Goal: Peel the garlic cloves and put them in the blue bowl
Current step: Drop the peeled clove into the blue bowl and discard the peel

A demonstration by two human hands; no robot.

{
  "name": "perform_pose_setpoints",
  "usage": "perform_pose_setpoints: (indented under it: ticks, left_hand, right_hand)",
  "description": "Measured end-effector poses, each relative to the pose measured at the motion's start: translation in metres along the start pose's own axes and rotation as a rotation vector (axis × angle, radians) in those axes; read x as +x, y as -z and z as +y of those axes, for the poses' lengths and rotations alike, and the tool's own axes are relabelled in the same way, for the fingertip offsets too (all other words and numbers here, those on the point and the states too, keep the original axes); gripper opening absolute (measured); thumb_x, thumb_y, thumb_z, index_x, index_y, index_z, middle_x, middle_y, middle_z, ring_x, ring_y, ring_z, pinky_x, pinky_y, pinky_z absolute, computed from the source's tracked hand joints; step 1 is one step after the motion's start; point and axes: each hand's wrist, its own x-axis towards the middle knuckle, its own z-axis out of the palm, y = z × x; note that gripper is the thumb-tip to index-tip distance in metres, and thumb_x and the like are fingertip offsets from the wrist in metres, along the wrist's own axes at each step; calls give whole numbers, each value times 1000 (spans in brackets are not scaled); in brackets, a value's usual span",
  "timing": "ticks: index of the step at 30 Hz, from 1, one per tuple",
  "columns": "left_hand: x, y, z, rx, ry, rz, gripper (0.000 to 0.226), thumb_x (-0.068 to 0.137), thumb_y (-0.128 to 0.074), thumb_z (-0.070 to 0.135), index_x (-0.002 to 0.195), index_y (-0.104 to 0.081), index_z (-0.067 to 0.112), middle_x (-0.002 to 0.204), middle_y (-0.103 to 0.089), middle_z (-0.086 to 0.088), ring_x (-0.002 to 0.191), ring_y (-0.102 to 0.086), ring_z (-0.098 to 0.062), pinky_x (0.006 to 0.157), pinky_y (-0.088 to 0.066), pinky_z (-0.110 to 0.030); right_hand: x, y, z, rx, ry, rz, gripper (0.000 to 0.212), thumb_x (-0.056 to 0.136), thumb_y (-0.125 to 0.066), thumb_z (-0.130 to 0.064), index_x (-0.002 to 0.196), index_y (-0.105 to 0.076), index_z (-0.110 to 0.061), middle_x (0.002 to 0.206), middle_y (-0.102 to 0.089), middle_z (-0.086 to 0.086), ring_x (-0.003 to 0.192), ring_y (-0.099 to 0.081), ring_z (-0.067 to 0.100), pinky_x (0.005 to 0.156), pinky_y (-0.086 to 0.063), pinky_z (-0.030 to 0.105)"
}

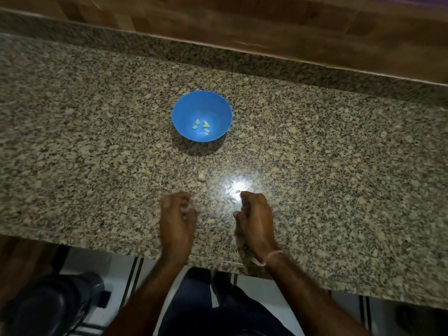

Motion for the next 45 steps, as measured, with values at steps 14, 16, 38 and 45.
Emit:
perform_pose_setpoints:
  ticks: [14,16,38,45]
  left_hand:
    - [24,-64,27,170,-262,-235,16,88,-78,10,96,-69,21,93,-55,7,90,-56,-16,72,-45,-32]
    - [26,-63,29,213,-281,-221,18,89,-75,8,85,-64,21,85,-50,8,83,-51,-15,66,-39,-32]
    - [6,-35,32,-37,114,52,20,91,-70,4,78,-69,19,69,-68,5,68,-61,-9,53,-38,-11]
    - [-9,-29,27,-101,170,51,24,91,-73,6,77,-68,25,76,-70,12,74,-64,4,62,-43,-10]
  right_hand:
    - [3,24,9,381,-132,54,46,89,-72,13,127,-67,-13,121,-60,9,102,-65,16,75,-54,9]
    - [7,24,11,354,-109,40,48,88,-77,7,130,-66,-14,121,-60,4,106,-65,17,78,-55,12]
    - [44,-14,-8,-321,476,-57,15,94,-65,-11,85,-58,-21,87,-56,-2,84,-48,20,62,-29,34]
    - [20,-12,1,-135,225,-149,26,77,-60,5,78,-56,-20,78,-62,1,76,-56,28,61,-41,38]
